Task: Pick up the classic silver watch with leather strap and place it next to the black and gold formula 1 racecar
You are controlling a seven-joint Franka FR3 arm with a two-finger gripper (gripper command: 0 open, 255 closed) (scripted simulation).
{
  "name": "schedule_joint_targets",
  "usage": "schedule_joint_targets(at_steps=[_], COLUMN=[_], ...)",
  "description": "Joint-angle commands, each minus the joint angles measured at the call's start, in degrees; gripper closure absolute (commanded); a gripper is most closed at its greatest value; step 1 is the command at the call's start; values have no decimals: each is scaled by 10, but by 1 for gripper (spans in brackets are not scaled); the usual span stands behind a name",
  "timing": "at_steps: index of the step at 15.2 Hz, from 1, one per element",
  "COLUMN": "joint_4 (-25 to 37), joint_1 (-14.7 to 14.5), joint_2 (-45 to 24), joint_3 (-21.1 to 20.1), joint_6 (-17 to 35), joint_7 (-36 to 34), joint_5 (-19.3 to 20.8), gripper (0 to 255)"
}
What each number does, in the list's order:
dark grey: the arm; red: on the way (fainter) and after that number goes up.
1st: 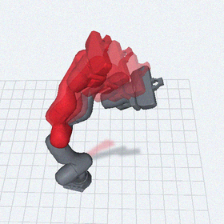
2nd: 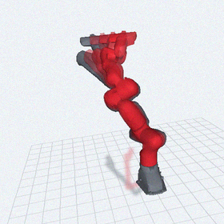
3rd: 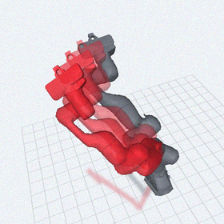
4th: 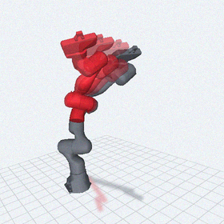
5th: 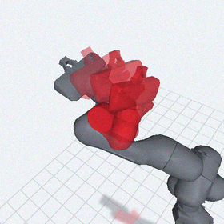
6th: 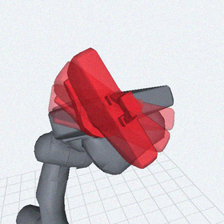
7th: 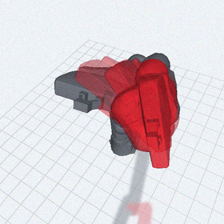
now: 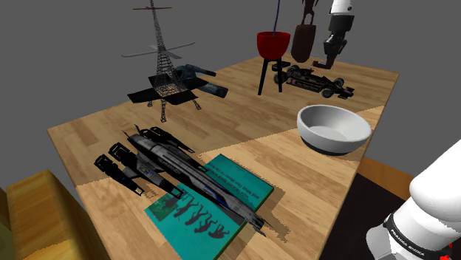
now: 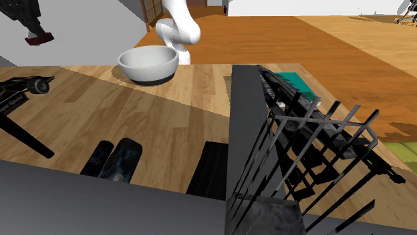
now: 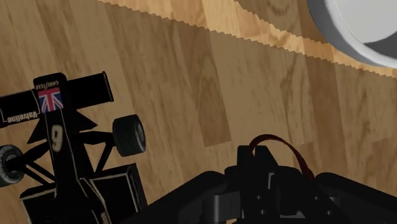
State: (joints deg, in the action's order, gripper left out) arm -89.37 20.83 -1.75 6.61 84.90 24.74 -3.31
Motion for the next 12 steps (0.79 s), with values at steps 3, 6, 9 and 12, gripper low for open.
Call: schedule_joint_targets(at_steps=[3,6,9,12], joint_4=[-23,-51,-78,-102], joint_1=[5,5,5,5], joint_2=[0,4,7,9], joint_3=[5,5,5,5], joint_6=[22,46,70,93], joint_7=[13,13,14,15], joint_5=[1,2,2,2], gripper=[255,255,255,255])
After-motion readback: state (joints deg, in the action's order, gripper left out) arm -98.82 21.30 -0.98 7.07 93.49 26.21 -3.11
